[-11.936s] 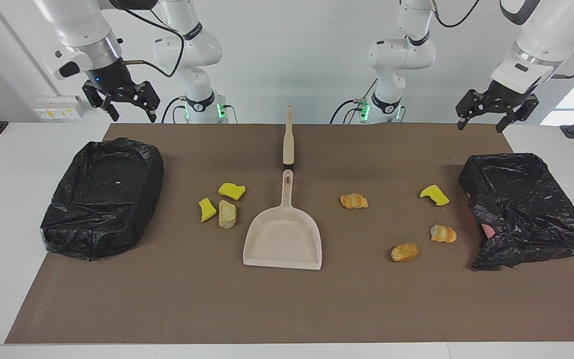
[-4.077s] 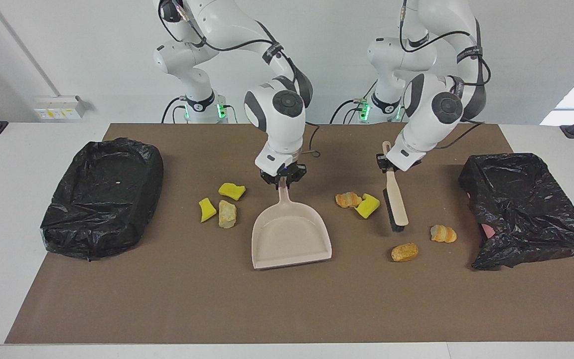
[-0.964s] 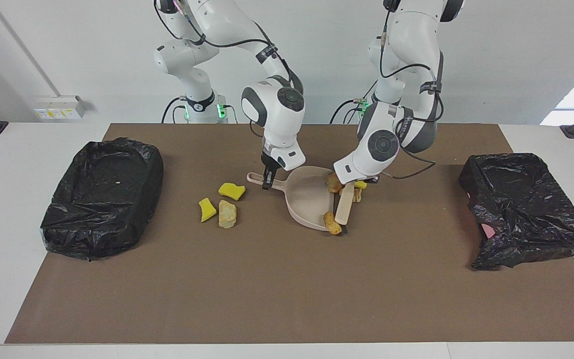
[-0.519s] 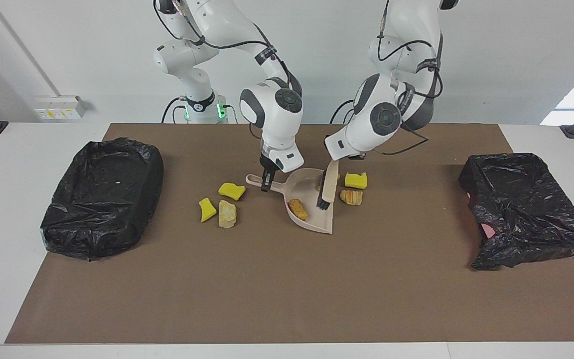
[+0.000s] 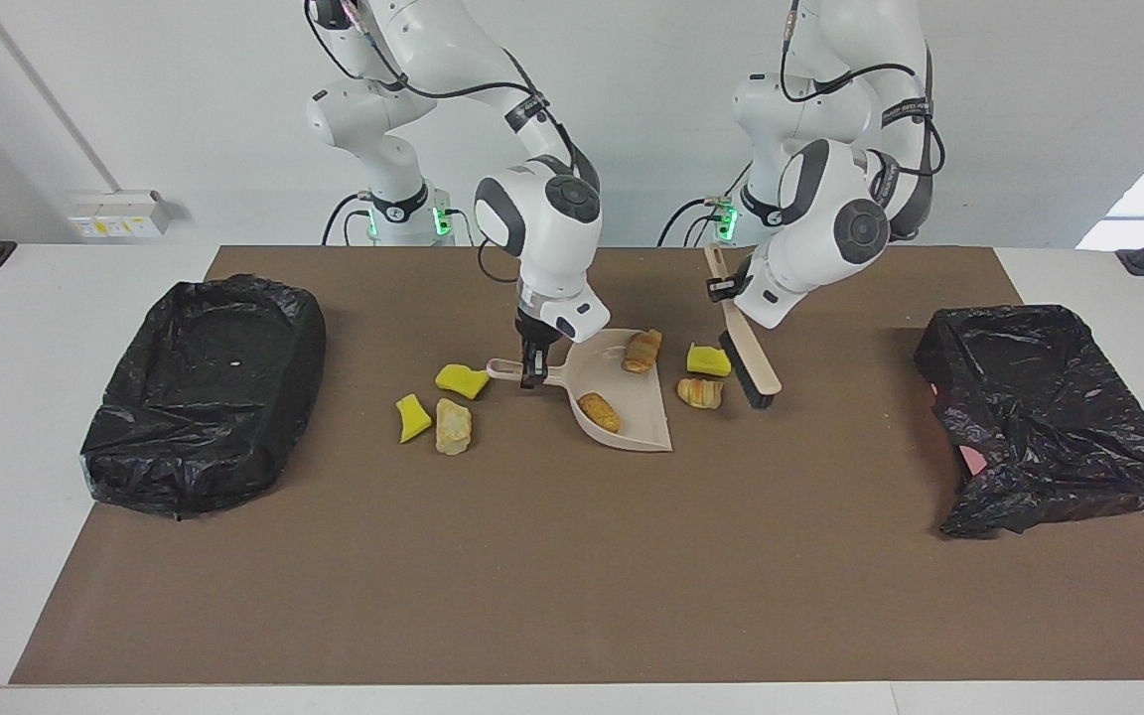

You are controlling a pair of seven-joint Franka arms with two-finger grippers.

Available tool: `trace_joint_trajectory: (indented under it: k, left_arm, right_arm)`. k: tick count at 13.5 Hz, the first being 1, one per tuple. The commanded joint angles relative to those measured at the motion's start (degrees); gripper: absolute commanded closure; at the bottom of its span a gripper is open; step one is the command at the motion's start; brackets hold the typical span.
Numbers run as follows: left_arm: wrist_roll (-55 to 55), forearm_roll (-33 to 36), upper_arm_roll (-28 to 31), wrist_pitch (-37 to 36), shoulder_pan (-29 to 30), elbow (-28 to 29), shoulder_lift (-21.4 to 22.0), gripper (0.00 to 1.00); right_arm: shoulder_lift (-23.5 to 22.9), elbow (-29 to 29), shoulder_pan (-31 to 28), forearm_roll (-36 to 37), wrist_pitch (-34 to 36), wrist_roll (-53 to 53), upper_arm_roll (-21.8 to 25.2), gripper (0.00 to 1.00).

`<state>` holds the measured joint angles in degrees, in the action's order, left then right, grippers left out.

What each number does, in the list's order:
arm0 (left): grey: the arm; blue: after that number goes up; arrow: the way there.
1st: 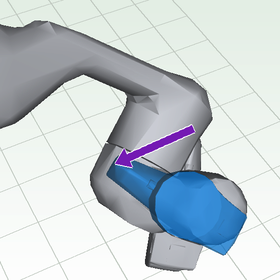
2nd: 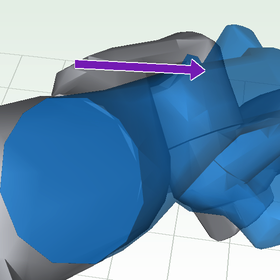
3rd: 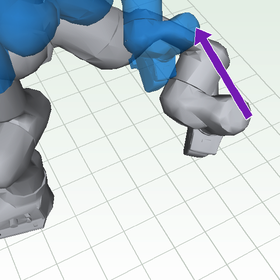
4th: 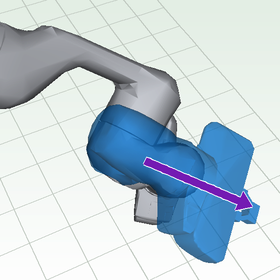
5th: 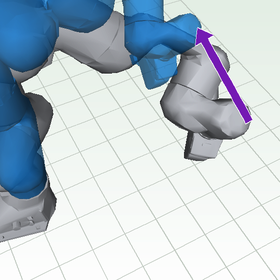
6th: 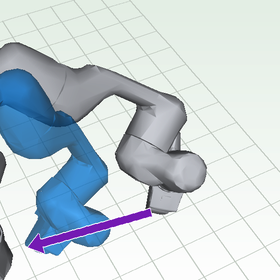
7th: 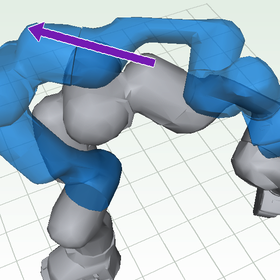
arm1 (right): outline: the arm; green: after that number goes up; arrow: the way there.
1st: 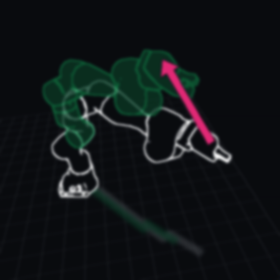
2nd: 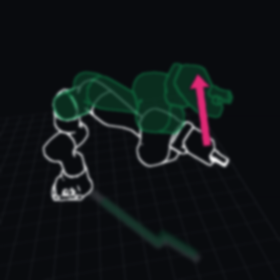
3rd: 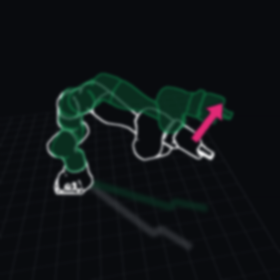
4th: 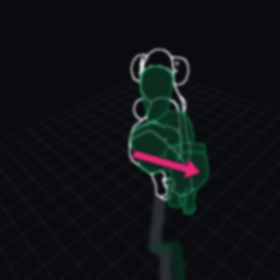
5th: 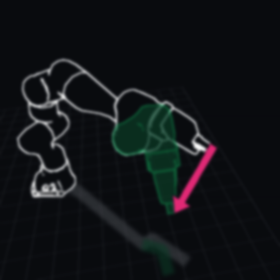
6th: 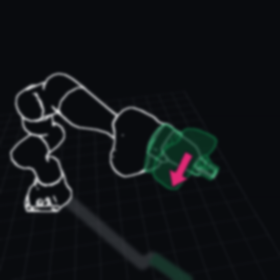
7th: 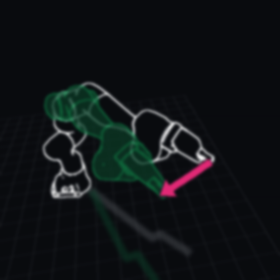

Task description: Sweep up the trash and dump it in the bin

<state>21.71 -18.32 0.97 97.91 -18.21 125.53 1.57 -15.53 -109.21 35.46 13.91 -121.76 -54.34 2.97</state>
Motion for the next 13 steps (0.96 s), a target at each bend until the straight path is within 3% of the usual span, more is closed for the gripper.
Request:
trace_joint_trajectory:
  k: [1,4,7,11,13]
  left_arm:
    - [1.4,-0.4,-0.6,5.1,0.3,9.2,4.9,1.00]
    - [3.0,-1.5,-1.1,13.7,-5.1,11.5,2.7,1.00]
    - [2.6,-7.4,-1.1,19.6,-11.5,10.3,-0.9,1.00]
    - [2.1,-10.2,-1.1,20.2,-17.7,1.1,-5.8,1.00]
    - [2.3,-10.3,-1.1,22.7,-21.9,0.9,-5.8,1.00]
  right_arm:
    - [-0.8,0.5,-1.2,1.0,-0.9,-1.1,-0.6,1.00]
    - [-0.8,0.2,-1.3,1.0,-1.2,-0.2,-0.6,1.00]
    - [-0.8,0.1,-1.3,0.9,-1.7,0.1,-0.6,1.00]
    - [-0.8,0.1,-1.2,0.9,-1.7,0.3,-0.6,1.00]
    - [-0.8,0.1,-1.3,0.9,-1.7,0.4,-0.6,1.00]
